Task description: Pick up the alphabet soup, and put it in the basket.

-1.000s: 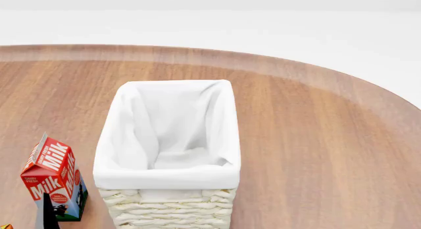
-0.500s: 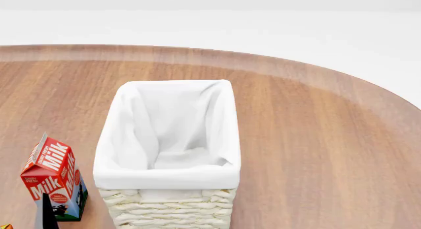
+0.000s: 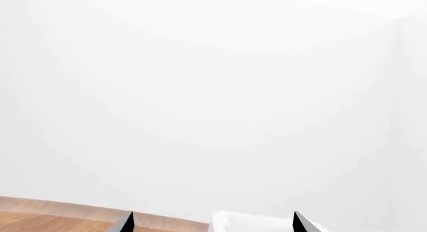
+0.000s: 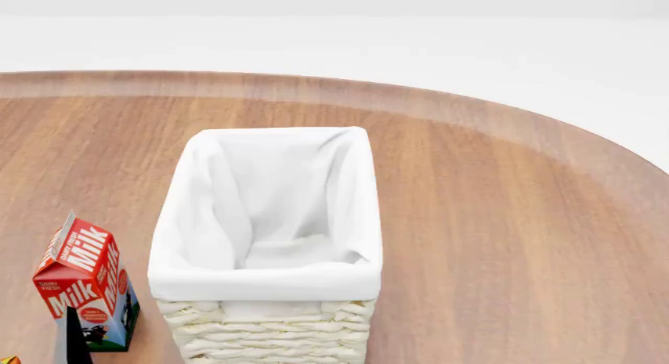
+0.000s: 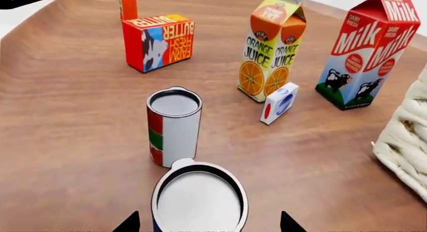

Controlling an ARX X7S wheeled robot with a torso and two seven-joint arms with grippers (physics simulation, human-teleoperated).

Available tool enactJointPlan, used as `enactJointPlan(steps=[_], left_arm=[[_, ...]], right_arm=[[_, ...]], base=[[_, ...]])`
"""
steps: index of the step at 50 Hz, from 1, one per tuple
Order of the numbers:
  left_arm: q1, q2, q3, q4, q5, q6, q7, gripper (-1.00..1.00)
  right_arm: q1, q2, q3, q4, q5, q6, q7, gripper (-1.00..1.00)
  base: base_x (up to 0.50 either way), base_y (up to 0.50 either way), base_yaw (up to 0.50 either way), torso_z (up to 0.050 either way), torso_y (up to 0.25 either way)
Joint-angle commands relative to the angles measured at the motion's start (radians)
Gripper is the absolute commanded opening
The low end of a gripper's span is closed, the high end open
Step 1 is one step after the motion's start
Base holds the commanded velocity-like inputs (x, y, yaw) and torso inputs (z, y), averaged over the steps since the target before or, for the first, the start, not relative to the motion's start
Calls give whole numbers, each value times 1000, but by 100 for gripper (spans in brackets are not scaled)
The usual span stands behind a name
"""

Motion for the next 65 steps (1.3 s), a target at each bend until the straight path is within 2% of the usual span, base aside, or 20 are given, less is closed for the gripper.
enactJointPlan(steps=[1,40,63,64,65], left_arm=[[0,-1,3,0,1,1,-3,100],[3,-10,9,8,1,5,-13,100],[3,-16,10,10,-3,8,-18,100],[3,-16,10,10,-3,8,-18,100],[3,-16,10,10,-3,8,-18,100]], right_arm=[[12,-10,-5,16,-18,17,11,100],[60,-71,-54,77,-76,69,16,100],[91,-118,-72,164,-111,45,36,100],[92,-121,-67,172,-105,34,39,-100],[91,-120,-69,172,-104,31,36,-100]], base=[[0,0,0,0,0],[0,0,0,0,0],[0,0,0,0,0],[0,0,0,0,0],[0,0,0,0,0]])
